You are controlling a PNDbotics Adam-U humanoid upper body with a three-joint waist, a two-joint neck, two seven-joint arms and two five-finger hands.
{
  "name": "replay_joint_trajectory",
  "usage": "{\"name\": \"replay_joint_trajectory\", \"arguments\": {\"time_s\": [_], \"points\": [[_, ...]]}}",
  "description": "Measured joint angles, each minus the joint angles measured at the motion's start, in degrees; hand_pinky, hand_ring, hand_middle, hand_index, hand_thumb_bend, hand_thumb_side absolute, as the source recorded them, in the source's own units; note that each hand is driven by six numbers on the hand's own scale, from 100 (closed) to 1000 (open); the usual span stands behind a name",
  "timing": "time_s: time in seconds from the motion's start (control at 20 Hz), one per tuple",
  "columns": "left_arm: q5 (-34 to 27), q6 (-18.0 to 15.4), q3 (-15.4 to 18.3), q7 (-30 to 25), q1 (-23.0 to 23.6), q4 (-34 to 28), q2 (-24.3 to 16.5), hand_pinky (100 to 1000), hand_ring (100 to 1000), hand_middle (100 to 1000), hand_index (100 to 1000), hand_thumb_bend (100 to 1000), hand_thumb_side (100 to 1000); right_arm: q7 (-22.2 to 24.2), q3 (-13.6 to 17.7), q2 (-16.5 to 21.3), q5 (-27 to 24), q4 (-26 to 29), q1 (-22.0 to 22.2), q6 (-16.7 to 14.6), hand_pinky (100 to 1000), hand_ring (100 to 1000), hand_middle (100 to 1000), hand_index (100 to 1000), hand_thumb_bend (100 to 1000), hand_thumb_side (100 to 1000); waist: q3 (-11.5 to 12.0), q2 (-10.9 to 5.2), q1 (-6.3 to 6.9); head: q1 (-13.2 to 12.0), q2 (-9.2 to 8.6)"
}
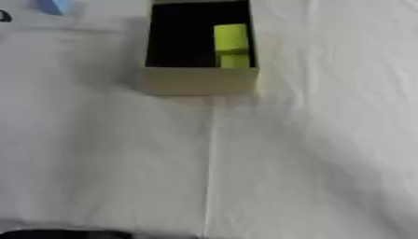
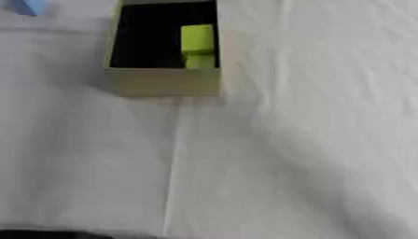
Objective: Pick up objects on the table and place them in the box.
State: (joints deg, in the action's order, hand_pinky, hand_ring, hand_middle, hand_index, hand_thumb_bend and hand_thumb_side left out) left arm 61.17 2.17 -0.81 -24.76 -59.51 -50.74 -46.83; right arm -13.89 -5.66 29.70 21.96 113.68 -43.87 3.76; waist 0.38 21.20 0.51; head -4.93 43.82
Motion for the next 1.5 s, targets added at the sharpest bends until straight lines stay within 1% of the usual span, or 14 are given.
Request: {"name": "replay_joint_trajectory", "arguments": {"time_s": [0.3,0.45,0.55,0.65,0.75,0.9,1.15,1.3,1.4,1.5], "points": [[1.1,-0.2,0.4,1.2,-0.9,0.9,0.1,732,874,883,940,645,100,0.1,0.0,0.5,-0.4,0.0,-0.5,0.1,810,757,474,876,100,900,0.4,0.96,-0.4,-0.2,-0.07],[1.3,-0.3,0.4,1.4,-1.2,0.9,0.4,737,877,889,944,645,100,0.1,0.0,0.7,-0.5,0.0,-0.5,0.1,810,756,473,876,100,900,0.5,1.1,-0.69,-0.3,-0.12],[1.4,-0.3,0.4,1.4,-1.6,0.9,0.5,735,876,889,942,642,100,0.2,0.0,0.9,-0.5,0.0,-0.5,0.2,810,757,473,876,100,900,0.8,1.14,-0.84,-0.3,-0.56],[1.5,-0.4,0.4,1.6,-1.9,0.7,0.5,735,877,891,942,645,100,0.2,0.0,0.9,-0.5,0.0,-0.5,0.2,810,757,473,876,100,900,0.9,1.14,-1.0,-0.1,-1.42],[1.7,-0.5,0.3,1.8,-2.1,0.2,0.8,737,879,893,942,651,100,0.3,0.0,0.9,-0.6,0.0,-0.5,0.3,810,757,474,876,100,900,1.0,1.14,-1.15,0.4,-2.73],[2.0,-0.8,0.1,2.0,-2.3,-0.6,1.0,737,880,895,942,651,100,0.3,0.0,0.9,-0.7,0.0,-0.5,0.3,811,757,474,877,100,900,1.0,1.14,-1.32,1.5,-4.79],[2.6,-1.2,-0.4,1.9,-2.6,-1.3,1.5,741,884,900,943,666,100,0.3,0.0,0.9,-0.8,0.0,-0.5,0.3,810,757,473,877,100,901,1.0,1.14,-1.32,3.3,-7.54],[2.9,-1.5,-0.5,1.7,-2.6,-1.6,1.8,743,885,901,944,666,115,0.3,0.0,0.9,-0.9,0.0,-0.5,0.3,810,757,473,877,100,902,1.0,1.14,-1.33,4.5,-9.41],[3.1,-1.6,-0.7,1.6,-2.6,-1.7,2.0,743,886,902,943,661,103,0.3,0.0,0.9,-0.9,0.0,-0.5,0.3,811,757,472,878,100,903,1.0,1.14,-1.34,5.1,-10.32],[3.3,-1.6,-0.7,1.6,-2.6,-1.8,2.0,744,887,902,943,669,107,0.3,0.0,0.9,-0.9,0.0,-0.5,0.3,810,757,472,878,100,905,1.0,1.15,-1.34,5.2,-10.69]]}}
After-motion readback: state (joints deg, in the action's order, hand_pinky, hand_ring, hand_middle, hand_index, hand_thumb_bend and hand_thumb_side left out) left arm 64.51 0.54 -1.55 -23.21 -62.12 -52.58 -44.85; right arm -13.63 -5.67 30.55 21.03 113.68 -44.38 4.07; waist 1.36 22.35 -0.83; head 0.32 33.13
